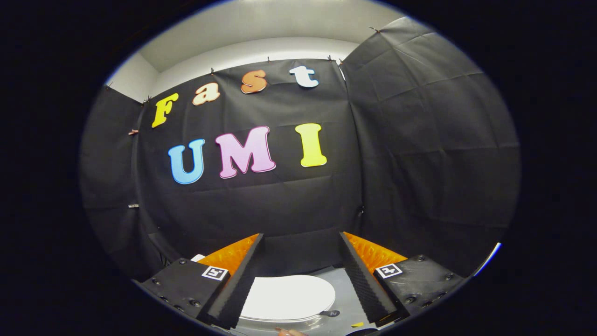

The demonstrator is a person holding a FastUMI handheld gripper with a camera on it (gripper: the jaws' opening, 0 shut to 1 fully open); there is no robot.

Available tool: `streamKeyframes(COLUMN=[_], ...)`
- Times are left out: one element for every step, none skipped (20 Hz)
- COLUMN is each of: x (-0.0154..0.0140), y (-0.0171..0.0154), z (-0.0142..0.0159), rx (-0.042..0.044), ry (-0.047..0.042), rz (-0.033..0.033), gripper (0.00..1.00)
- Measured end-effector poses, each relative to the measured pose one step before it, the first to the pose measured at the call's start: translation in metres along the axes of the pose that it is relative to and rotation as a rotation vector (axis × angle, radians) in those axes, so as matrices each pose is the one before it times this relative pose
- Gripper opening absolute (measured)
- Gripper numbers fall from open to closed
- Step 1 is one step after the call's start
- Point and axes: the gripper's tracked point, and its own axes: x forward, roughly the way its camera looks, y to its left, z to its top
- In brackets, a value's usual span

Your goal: Open the toilet lid.

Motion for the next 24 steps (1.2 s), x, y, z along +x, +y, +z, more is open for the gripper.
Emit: streamKeyframes(x=[0.00450,0.00456,0.00468,0.00496,0.00553,0.00640,0.00659,0.00671,0.00626,0.00773,0.00770,0.00634,0.00631,0.00589,0.00693,0.00712,0.00631,0.00752,0.00676,0.00837,0.00980,0.00907,0.00839,0.01001], y=[-0.00753,-0.00694,-0.00815,-0.00823,-0.00828,-0.00756,-0.00949,-0.00816,-0.00869,-0.00808,-0.00859,-0.00704,-0.00853,-0.00831,-0.00831,-0.00800,-0.00814,-0.00846,-0.00885,-0.00641,-0.00702,-0.00514,-0.00477,-0.00626], z=[-0.00660,-0.00749,-0.00870,-0.00886,-0.00948,-0.01043,-0.01039,-0.01140,-0.01179,-0.01168,-0.01133,-0.00967,-0.01008,-0.00825,-0.00873,-0.00800,-0.00826,-0.00952,-0.00785,-0.00908,-0.00964,-0.00754,-0.00915,-0.00943], rx=[0.01275,0.01265,0.01447,0.01721,0.02152,0.02538,0.02585,0.02418,0.02176,0.02257,0.02380,0.02272,0.02185,0.01568,0.01958,0.02179,0.02201,0.02226,0.02022,0.01802,0.01665,0.01685,0.01504,0.01095], ry=[0.00974,0.01129,0.01418,0.01629,0.01833,0.01905,0.02017,0.02361,0.02545,0.02750,0.02741,0.02428,0.02332,0.01667,0.01890,0.02038,0.01959,0.01961,0.02026,0.02215,0.02605,0.02167,0.02033,0.01948], rz=[-0.01248,-0.01308,-0.01542,-0.01664,-0.01764,-0.01712,-0.01751,-0.01610,-0.01684,-0.01497,-0.01073,-0.00983,-0.01230,-0.01306,-0.01141,-0.01225,-0.01257,-0.01249,-0.01358,-0.00977,-0.00836,-0.00570,-0.00629,-0.01153], gripper=[0.99,0.99,0.99,0.99,0.99,0.99,0.99,0.99,0.99,0.99,0.99,0.99,0.99,0.99,0.99,0.99,0.99,0.99,0.99,0.99,0.99,0.99,0.99,0.99])
